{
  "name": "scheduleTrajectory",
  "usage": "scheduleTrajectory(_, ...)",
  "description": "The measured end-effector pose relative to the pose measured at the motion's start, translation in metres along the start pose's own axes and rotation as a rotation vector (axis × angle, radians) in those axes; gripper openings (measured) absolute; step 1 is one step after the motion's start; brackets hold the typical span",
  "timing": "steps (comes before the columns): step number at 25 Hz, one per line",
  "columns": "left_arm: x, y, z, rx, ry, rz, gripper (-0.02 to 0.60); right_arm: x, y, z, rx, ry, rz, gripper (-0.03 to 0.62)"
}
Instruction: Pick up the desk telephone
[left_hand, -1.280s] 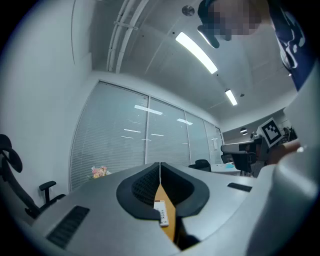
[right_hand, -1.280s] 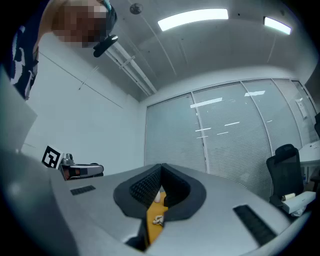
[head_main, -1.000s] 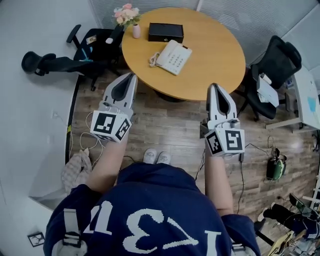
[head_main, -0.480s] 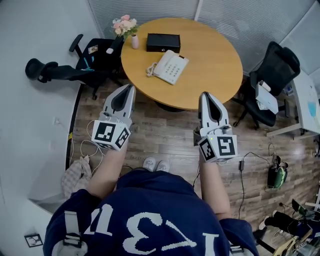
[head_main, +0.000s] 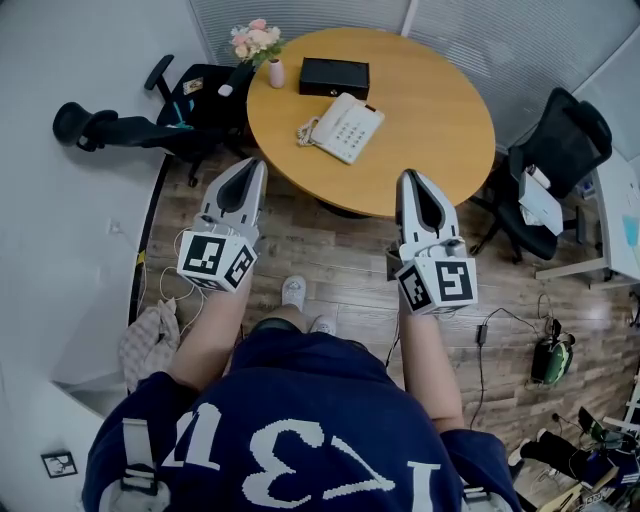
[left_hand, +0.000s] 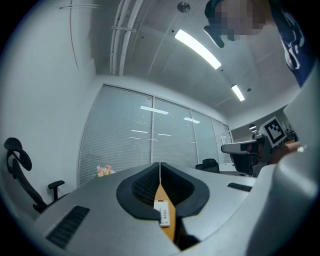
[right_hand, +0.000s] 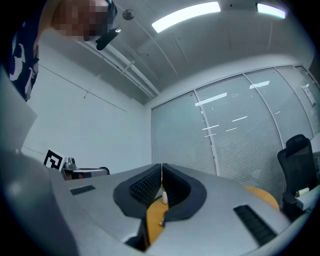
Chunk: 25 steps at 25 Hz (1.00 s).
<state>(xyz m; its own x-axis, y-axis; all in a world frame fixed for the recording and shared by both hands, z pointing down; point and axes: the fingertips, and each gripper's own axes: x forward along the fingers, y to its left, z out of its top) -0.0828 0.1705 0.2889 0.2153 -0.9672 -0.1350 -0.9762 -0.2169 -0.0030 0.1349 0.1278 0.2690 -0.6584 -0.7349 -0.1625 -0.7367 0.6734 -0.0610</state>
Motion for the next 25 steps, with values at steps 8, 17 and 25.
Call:
scheduleTrajectory(8, 0.046, 0.035, -0.009, -0.019, -0.028, -0.031, 0.02, 0.052, -0.015, -0.001, -0.028, -0.033, -0.029, 0.029)
scheduleTrajectory(17, 0.136, 0.103, -0.014, -0.032, -0.049, -0.102, 0.02, 0.141, -0.039, -0.01, -0.055, -0.037, -0.094, 0.029)
scheduleTrajectory(25, 0.201, 0.135, -0.028, -0.03, -0.024, -0.2, 0.02, 0.181, -0.065, -0.03, -0.043, -0.023, -0.203, 0.029)
